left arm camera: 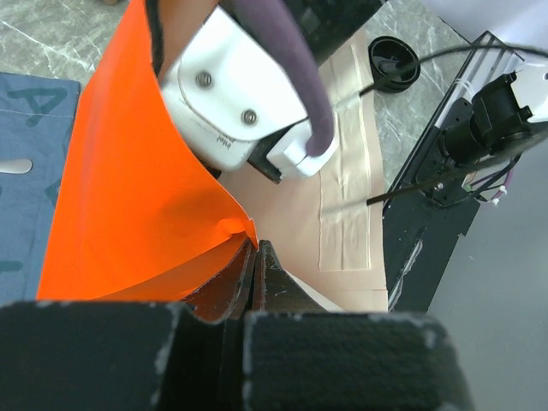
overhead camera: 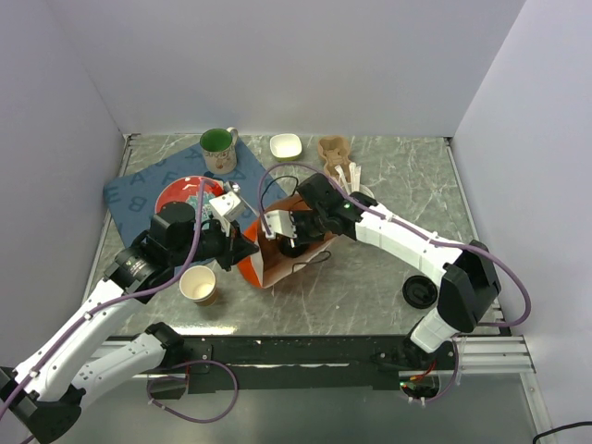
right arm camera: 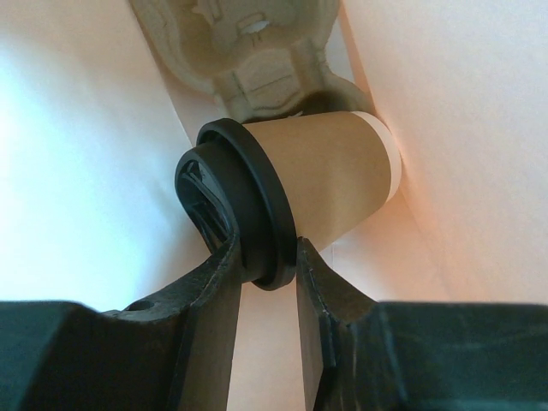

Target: Pack the takeout coffee

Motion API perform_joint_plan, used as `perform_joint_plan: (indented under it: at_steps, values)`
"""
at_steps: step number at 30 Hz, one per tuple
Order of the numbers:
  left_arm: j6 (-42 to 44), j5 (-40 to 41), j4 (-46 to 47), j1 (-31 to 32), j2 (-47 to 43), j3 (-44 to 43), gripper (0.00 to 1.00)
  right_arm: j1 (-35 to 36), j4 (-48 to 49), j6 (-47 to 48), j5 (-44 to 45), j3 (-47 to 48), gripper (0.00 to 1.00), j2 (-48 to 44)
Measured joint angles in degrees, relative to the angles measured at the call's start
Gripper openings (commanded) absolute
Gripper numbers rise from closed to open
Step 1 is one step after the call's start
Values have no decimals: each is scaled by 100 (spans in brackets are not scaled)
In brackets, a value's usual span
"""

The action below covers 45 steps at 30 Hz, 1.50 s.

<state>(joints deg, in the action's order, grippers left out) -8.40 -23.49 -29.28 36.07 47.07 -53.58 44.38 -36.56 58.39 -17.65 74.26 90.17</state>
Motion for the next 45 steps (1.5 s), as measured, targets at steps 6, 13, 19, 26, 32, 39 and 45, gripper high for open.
perform_joint_plan:
  at_steps: [6,13,19,26,32,39,45]
  values:
    - [35,-2,-9,0,0,0,1,33,-197,-55,-2,225,0,-2]
    - [28,4,-13,0,0,0,1,74,-382,-254,-31,269,0,-33]
    - [0,105,-22,0,-24,0,1,74,-678,-525,-94,498,0,-157]
    - [-92,286,-232,2,-7,-118,1,74,-953,-1023,-240,774,0,-461]
    - [-225,538,-595,0,81,-396,1,101,-1342,-1576,-496,1003,0,-667]
    - [-304,597,-833,0,227,-579,1,125,-1558,-2629,-782,1414,0,-1158]
    - [-286,649,-931,0,396,-743,1,125,-1943,-3390,-885,2188,0,-1224]
